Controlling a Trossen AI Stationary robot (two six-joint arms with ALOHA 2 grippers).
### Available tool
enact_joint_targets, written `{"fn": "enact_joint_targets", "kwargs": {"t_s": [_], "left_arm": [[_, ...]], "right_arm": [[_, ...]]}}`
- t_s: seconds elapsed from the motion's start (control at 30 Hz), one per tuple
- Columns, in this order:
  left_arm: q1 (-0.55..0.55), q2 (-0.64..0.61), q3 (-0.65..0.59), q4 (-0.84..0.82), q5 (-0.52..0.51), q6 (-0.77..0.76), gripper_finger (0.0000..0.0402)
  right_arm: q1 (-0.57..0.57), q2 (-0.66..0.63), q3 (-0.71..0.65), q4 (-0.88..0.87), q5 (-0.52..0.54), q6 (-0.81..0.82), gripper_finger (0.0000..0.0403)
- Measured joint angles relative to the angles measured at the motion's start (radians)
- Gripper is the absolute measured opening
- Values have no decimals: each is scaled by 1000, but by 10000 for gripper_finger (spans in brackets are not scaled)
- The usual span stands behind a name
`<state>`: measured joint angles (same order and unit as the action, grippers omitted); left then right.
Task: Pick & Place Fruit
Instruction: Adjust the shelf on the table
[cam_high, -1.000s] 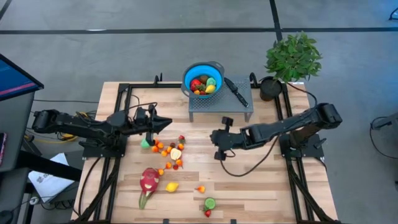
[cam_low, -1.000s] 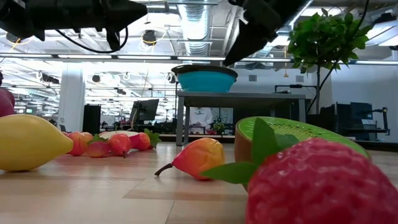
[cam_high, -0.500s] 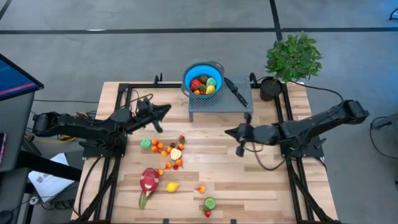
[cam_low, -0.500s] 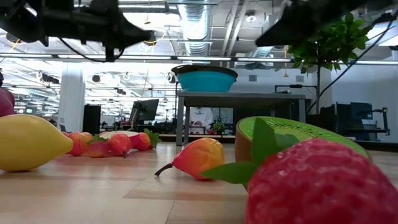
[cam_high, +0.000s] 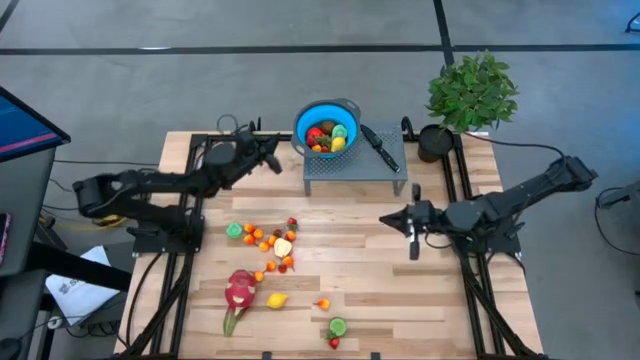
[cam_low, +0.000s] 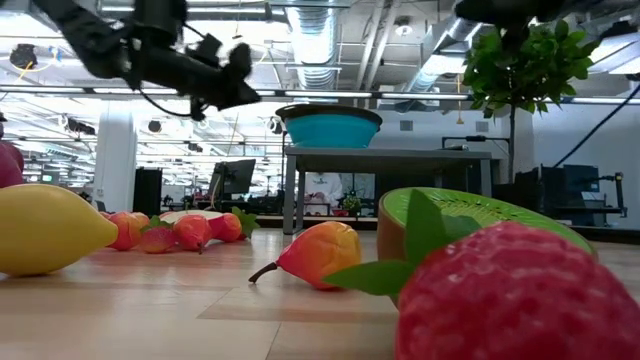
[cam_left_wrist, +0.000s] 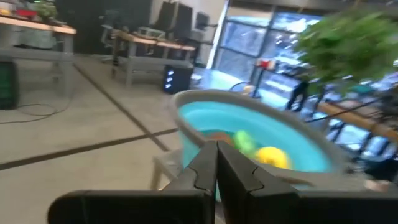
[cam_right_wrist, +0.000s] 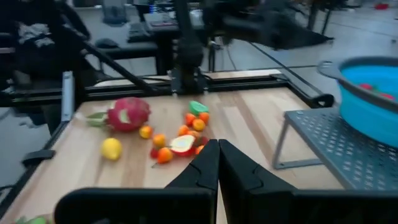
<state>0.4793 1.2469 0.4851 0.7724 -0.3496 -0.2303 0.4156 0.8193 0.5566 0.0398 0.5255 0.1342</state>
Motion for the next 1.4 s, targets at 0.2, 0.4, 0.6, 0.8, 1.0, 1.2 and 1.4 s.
{"fn": "enact_joint_targets", "kwargs": {"t_s": [0.2, 0.4, 0.6, 0.8, 1.0, 1.2, 1.4], "left_arm": [[124, 161, 100, -3, 10, 12, 1], [259, 281, 213, -2, 203, 12, 1], [430, 369, 333, 1, 516, -104, 1], [477, 462, 425, -17, 621, -150, 1], [462, 583, 553, -89, 650, -149, 1], [462, 655, 656, -145, 663, -144, 1], [457, 682, 700, -166, 733, -150, 1]], "right_arm": [[86, 0, 0, 30, 7, -2, 0], [168, 20, 0, 75, 59, -30, 0], [208, 19, 0, 74, 103, -38, 0], [212, 19, 0, 74, 104, -40, 0], [211, 19, 0, 84, 104, -40, 0], [211, 19, 0, 111, 104, -39, 0], [211, 19, 0, 112, 104, -40, 0]]}}
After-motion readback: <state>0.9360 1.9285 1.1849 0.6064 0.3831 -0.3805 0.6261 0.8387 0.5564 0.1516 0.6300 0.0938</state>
